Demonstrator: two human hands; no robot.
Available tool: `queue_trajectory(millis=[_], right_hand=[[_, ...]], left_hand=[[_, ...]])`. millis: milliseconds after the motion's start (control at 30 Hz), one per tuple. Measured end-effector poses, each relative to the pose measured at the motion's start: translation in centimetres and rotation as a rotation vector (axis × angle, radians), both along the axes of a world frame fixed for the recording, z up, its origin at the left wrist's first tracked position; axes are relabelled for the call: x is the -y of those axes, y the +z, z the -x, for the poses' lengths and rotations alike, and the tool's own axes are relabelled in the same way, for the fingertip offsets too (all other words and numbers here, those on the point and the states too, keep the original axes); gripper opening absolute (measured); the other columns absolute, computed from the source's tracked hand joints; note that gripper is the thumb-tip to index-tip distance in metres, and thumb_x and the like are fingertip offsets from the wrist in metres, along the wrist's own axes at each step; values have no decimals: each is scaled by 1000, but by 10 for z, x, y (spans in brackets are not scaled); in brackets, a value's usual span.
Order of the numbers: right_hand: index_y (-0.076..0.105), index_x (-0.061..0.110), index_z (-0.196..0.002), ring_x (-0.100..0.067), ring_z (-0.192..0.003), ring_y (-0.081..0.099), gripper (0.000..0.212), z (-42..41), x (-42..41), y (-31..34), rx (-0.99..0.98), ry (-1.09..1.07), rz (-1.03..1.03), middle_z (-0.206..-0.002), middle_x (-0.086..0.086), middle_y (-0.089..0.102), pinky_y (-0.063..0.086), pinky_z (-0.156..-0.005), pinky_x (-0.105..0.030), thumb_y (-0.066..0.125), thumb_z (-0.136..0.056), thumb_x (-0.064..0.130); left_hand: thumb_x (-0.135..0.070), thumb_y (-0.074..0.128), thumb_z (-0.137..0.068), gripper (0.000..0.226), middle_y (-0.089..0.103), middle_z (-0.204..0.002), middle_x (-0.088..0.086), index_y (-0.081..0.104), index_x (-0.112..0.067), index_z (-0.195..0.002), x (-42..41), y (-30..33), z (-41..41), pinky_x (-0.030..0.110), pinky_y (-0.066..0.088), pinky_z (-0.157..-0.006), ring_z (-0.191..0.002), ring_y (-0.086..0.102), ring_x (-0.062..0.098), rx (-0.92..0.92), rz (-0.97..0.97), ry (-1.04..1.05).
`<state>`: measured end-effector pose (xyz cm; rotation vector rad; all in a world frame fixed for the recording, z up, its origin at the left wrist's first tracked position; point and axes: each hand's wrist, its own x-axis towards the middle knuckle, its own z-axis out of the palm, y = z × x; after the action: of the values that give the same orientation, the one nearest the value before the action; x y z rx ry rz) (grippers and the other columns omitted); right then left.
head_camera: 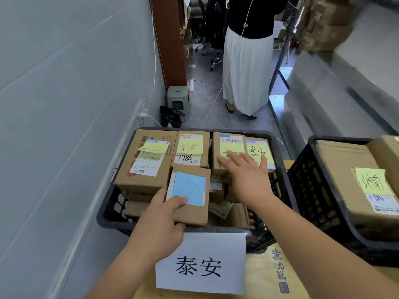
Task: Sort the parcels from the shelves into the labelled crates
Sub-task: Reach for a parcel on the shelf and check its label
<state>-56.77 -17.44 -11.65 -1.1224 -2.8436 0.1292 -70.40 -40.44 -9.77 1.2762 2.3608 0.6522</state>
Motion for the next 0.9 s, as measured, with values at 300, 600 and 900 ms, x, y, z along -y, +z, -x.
queue_trajectory(millis=[300,600,900], right_hand=[[12,49,-157,-23,-157,9,92,-2,-10,-3,-2,26,43,-170,12,12,-4,-119,-67,57,-90,4],[8,48,-157,-24,-157,4,74,-4,-10,-3,1,53,66,-170,11,7,-4,-118,-69,49,-102,21],[34,41,-148,-32,-151,23,60,16,4,5,-30,-1,22,-162,3,32,2,-117,-73,36,-96,70]], left_hand=[[-32,66,-93,31,52,-113,-10,40,-35,-110,-3,9,-8,25,45,-74,-96,52,8,-41,103,7],[-26,58,-84,15,44,-98,-7,50,-26,-97,-12,6,-19,26,45,-58,-76,52,13,-171,141,208],[-61,41,-91,41,42,-97,-5,52,-23,-98,-16,1,-36,29,52,-70,-85,49,12,-207,208,218]])
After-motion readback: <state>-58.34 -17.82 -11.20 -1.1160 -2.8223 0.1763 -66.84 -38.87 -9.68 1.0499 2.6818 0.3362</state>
